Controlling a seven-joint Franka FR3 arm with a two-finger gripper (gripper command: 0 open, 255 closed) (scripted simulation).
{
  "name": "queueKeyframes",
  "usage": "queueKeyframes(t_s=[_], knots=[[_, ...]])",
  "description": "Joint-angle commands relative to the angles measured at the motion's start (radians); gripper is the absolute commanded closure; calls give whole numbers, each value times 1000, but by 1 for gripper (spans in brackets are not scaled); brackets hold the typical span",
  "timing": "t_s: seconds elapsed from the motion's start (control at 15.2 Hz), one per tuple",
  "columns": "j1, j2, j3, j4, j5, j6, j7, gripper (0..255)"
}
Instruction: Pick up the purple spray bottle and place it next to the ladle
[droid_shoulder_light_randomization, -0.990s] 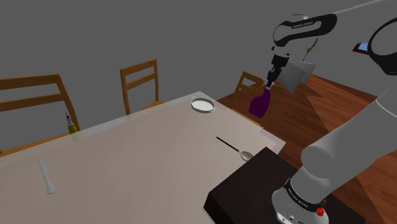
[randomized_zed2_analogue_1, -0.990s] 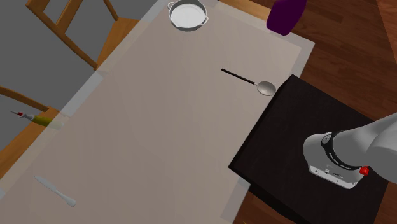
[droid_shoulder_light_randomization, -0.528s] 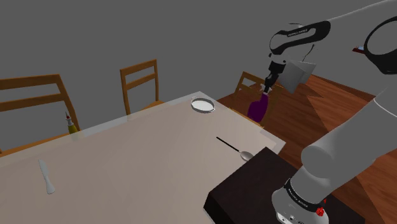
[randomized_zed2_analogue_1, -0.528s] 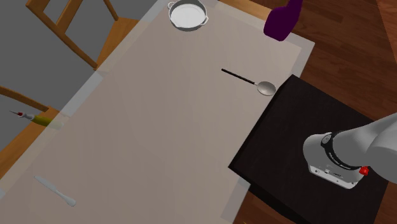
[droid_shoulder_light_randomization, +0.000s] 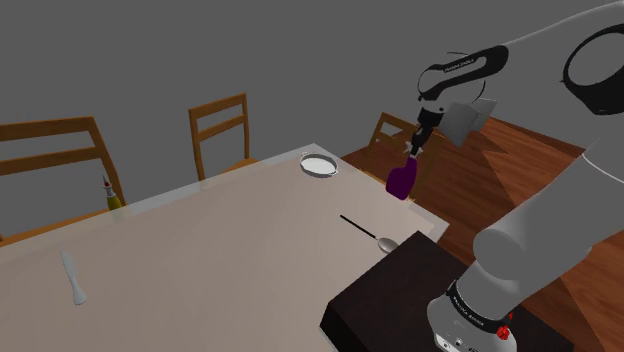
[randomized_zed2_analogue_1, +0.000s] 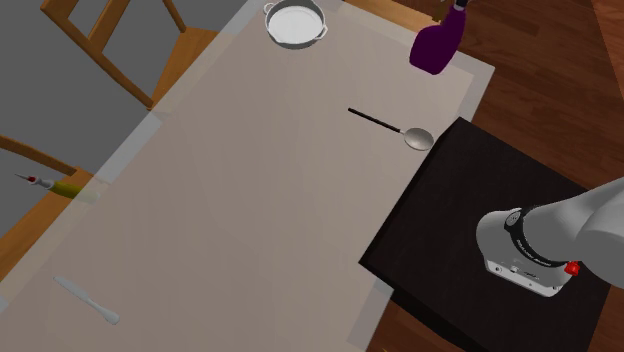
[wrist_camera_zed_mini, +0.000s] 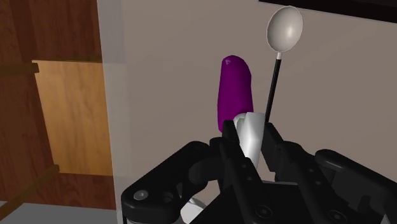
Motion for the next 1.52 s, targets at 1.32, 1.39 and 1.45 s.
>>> queueKeyframes(t_s=[1.32, 1.39, 1.45], knots=[[-4, 169, -4, -131, 48, 297, -33, 255], [-4, 179, -4, -135, 52, 310, -36, 255], [-5, 190, -3, -138, 56, 323, -38, 255]])
